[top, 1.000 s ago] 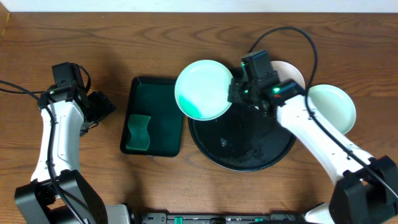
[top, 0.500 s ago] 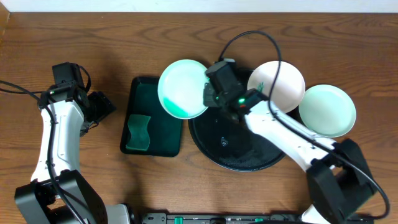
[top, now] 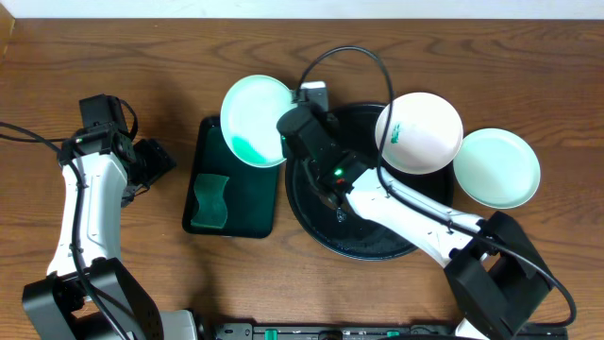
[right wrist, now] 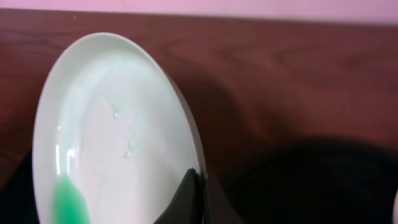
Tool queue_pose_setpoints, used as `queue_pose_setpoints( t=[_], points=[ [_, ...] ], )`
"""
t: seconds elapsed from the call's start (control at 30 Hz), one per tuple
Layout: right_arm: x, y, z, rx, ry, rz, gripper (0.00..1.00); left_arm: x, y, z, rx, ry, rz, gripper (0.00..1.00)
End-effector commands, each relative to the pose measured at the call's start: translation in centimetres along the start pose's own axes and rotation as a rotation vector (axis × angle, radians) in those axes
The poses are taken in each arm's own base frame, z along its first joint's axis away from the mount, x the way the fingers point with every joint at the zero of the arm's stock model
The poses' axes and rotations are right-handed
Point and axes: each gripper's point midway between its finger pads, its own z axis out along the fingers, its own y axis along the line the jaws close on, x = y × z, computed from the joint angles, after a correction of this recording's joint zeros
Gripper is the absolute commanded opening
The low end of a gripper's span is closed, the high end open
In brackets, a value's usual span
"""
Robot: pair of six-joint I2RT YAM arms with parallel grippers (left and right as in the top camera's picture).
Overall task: Clean dirty plates on tray and stack at the side
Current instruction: 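Tilt the pale green plate over the rectangular tray to drain it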
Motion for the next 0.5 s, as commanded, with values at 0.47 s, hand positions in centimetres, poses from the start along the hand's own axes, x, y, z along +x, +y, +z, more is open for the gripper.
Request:
queue_pose_setpoints(
  t=[0.47],
  points=[
    [-6.3, 4.1, -2.9, 0.074, -0.296, -0.641, 0.01, -0.6, 0.0, -0.7, 0.003, -0.024, -0.010, 0.81]
  ],
)
